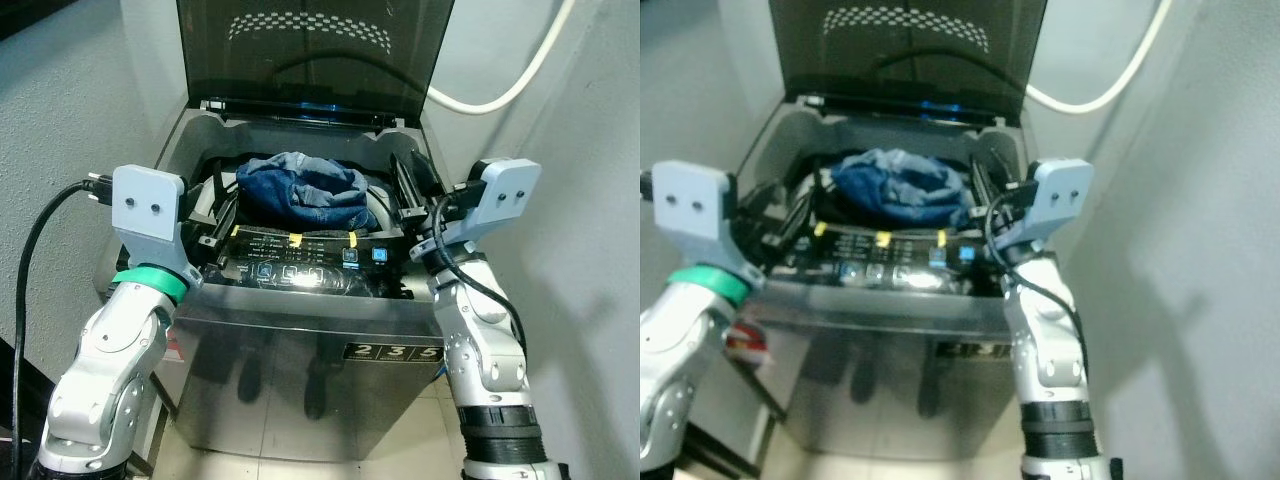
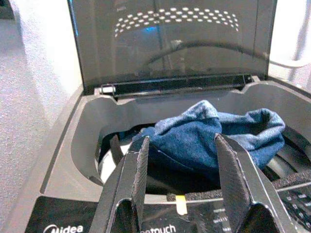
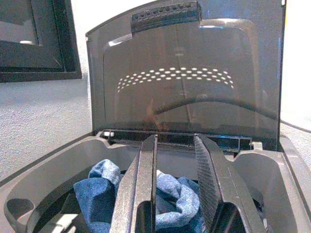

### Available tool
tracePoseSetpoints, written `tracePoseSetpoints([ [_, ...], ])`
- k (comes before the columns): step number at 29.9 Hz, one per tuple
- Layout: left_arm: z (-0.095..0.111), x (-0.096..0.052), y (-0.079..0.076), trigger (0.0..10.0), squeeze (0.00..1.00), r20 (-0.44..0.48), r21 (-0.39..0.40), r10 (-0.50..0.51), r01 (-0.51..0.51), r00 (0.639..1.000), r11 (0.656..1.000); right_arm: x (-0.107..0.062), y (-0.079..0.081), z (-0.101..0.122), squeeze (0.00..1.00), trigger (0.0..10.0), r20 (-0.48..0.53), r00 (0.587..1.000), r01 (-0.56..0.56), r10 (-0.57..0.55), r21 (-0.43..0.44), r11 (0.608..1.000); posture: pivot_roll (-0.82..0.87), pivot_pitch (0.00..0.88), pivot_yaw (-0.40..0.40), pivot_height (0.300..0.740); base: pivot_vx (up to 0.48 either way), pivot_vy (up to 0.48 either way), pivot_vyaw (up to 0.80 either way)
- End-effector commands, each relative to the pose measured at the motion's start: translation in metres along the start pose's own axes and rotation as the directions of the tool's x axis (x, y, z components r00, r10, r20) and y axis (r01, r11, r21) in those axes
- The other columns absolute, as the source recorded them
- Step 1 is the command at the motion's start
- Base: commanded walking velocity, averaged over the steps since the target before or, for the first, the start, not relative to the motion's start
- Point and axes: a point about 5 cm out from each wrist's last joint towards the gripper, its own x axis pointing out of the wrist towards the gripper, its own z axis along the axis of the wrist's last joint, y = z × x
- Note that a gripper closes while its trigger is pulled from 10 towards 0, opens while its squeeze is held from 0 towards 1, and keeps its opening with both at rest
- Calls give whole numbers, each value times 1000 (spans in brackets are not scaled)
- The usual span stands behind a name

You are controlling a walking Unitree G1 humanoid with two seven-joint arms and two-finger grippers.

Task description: Clothes washing

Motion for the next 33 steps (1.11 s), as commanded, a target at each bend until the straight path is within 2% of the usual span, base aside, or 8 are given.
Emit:
tracePoseSetpoints([
  [1,-1,1,0,10000,0,6,11,7,-7,1000,1000,0,0,0,0,10000,-3,1000,-1,1,12,1000,123,22,-18,740,0,0,0],
  [33,-7,5,-1,10000,0,31,16,23,-23,999,1000,-4,0,-4,0,10000,-18,1000,11,-11,-10,1000,115,37,-15,740,-20,0,0],
])
